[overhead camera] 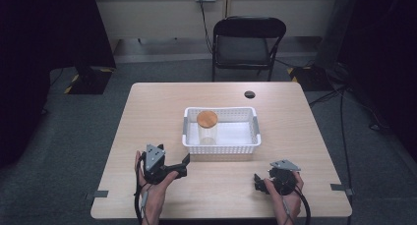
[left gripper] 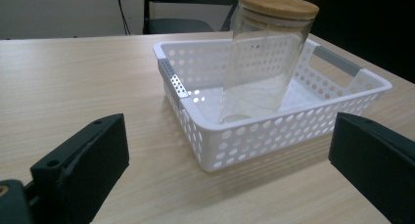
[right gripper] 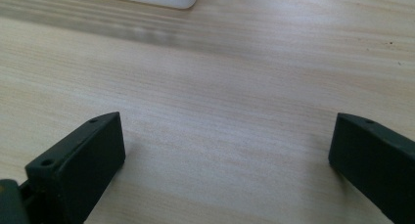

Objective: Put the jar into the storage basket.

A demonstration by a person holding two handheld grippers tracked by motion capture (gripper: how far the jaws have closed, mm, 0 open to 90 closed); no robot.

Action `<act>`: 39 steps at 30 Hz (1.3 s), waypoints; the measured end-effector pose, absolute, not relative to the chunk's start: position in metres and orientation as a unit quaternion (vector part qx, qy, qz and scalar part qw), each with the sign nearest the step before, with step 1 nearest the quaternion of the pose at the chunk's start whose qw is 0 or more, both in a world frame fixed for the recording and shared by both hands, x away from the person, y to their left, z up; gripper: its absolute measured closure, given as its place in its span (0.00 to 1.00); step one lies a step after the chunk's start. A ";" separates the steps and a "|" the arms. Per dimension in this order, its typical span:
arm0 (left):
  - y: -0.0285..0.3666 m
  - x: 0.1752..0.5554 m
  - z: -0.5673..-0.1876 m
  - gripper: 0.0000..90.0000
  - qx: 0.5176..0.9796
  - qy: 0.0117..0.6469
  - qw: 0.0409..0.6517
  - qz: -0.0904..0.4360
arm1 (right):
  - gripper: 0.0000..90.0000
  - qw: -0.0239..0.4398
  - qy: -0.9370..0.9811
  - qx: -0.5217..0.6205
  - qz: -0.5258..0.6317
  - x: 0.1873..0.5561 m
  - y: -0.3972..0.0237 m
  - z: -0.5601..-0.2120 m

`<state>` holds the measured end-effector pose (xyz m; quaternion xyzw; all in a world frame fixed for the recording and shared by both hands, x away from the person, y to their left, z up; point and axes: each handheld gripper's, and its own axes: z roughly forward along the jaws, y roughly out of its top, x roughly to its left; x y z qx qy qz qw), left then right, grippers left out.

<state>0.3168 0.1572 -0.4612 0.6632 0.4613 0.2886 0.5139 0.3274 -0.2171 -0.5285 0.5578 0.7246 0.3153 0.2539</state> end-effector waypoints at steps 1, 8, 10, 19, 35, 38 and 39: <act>0.157 0.315 -0.463 0.01 0.661 0.461 0.519 0.284 | 0.00 0.254 0.725 0.558 0.315 0.327 -0.217 -0.528; 0.154 0.311 -0.478 0.02 0.672 0.461 0.511 0.273 | 0.00 0.254 0.725 0.558 0.315 0.327 -0.217 -0.528; 0.154 0.311 -0.482 0.02 0.673 0.468 0.507 0.267 | 0.00 0.254 0.725 0.558 0.315 0.327 -0.217 -0.528; 0.150 0.310 -0.497 0.02 0.682 0.484 0.478 0.271 | 0.00 0.254 0.725 0.558 0.315 0.327 -0.217 -0.528; 0.145 0.321 -0.520 0.04 0.702 0.528 0.402 0.257 | 0.00 0.254 0.725 0.558 0.315 0.327 -0.217 -0.528; 0.145 0.325 -0.523 0.04 0.705 0.537 0.390 0.250 | 0.00 0.254 0.725 0.558 0.315 0.327 -0.217 -0.528; 0.145 0.327 -0.523 0.04 0.707 0.540 0.384 0.248 | 0.00 0.254 0.725 0.558 0.315 0.327 -0.217 -0.528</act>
